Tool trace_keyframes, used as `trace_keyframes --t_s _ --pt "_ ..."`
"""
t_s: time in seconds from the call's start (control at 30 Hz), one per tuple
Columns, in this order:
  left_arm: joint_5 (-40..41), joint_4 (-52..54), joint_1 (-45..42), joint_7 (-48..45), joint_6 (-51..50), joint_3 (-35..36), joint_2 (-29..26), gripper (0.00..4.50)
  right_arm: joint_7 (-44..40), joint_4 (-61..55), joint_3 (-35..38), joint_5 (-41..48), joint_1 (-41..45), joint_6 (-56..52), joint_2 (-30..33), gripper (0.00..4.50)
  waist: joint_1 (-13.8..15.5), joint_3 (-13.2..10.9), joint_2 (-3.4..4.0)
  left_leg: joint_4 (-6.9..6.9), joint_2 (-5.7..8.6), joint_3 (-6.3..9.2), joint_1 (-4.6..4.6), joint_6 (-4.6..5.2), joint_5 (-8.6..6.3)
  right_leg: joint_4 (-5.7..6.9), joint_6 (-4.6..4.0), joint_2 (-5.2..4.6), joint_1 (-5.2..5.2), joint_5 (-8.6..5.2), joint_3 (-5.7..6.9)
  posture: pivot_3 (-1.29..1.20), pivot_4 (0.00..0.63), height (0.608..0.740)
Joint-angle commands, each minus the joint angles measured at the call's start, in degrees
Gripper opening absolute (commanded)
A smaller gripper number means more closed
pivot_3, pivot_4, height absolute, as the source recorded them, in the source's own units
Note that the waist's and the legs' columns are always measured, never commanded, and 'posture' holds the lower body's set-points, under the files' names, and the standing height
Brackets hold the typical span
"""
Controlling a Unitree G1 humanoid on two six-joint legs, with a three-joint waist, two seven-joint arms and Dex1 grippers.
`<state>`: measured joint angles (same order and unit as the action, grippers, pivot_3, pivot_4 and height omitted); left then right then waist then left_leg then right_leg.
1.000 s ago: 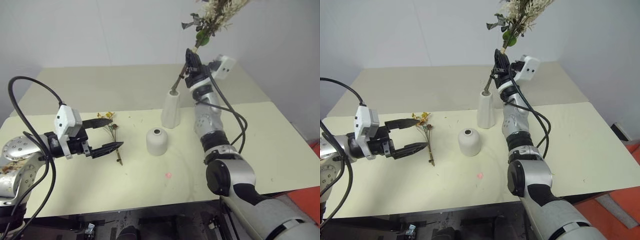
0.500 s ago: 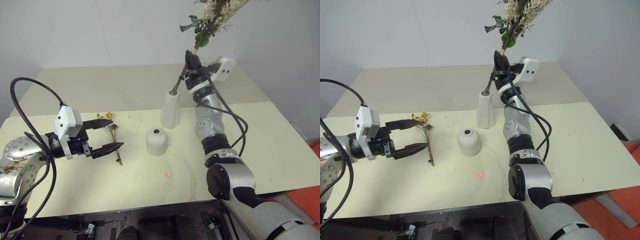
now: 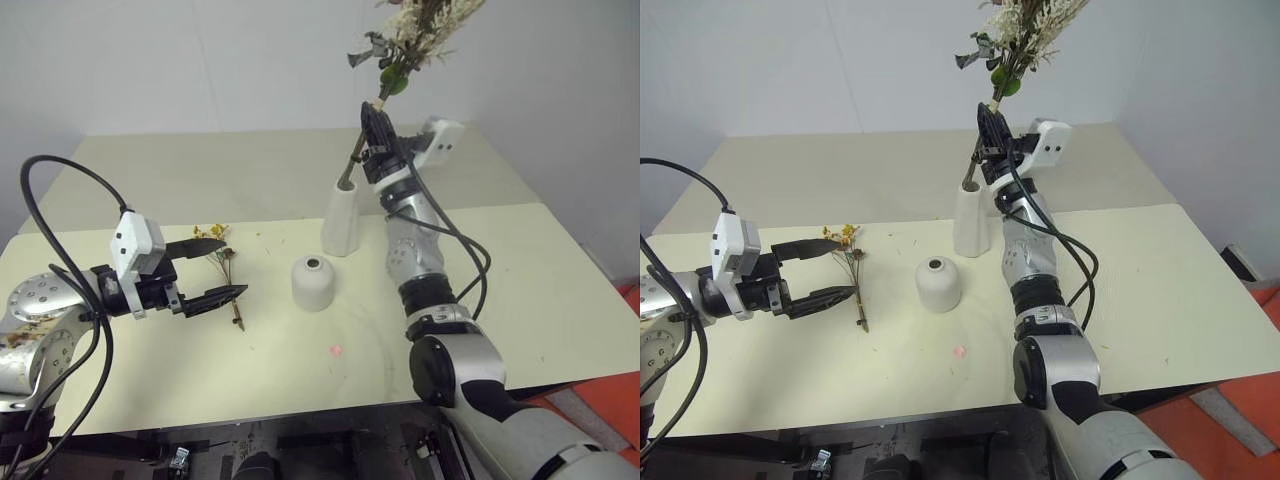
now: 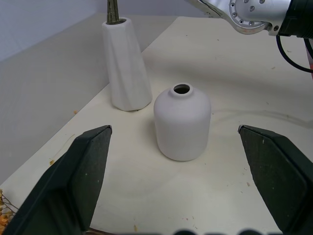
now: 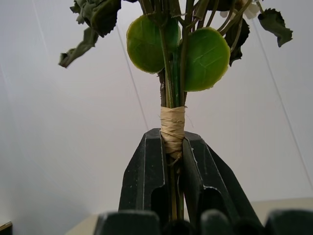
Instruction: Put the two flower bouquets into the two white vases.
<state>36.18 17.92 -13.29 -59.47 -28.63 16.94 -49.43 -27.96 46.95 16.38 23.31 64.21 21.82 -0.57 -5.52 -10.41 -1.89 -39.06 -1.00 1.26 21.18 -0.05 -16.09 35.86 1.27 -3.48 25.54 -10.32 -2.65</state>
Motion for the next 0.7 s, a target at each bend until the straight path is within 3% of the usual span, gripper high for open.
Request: trace_keyframes --t_s 0.03,0.7 --pt "0.2 0.3 -0.5 -0.1 1.4 0.5 0.0 4.5 0.0 -1.8 0.1 0.0 1.3 3.0 0.2 0.21 0.0 0.0 0.0 0.0 0.0 0.0 0.0 0.0 0.0 -0.01 0.0 0.0 0.0 0.0 0.0 0.0 0.15 0.74" --pt "0.3 0.9 0.2 0.2 1.4 1.0 0.0 4.5 -2.3 3.5 -3.1 -4.8 0.1 5.5 0.8 0.21 -0.1 0.0 0.0 0.01 0.0 -0.01 -0.03 0.0 0.0 0.02 0.0 0.0 -0.01 0.0 0.0 0.0 0.15 0.74"
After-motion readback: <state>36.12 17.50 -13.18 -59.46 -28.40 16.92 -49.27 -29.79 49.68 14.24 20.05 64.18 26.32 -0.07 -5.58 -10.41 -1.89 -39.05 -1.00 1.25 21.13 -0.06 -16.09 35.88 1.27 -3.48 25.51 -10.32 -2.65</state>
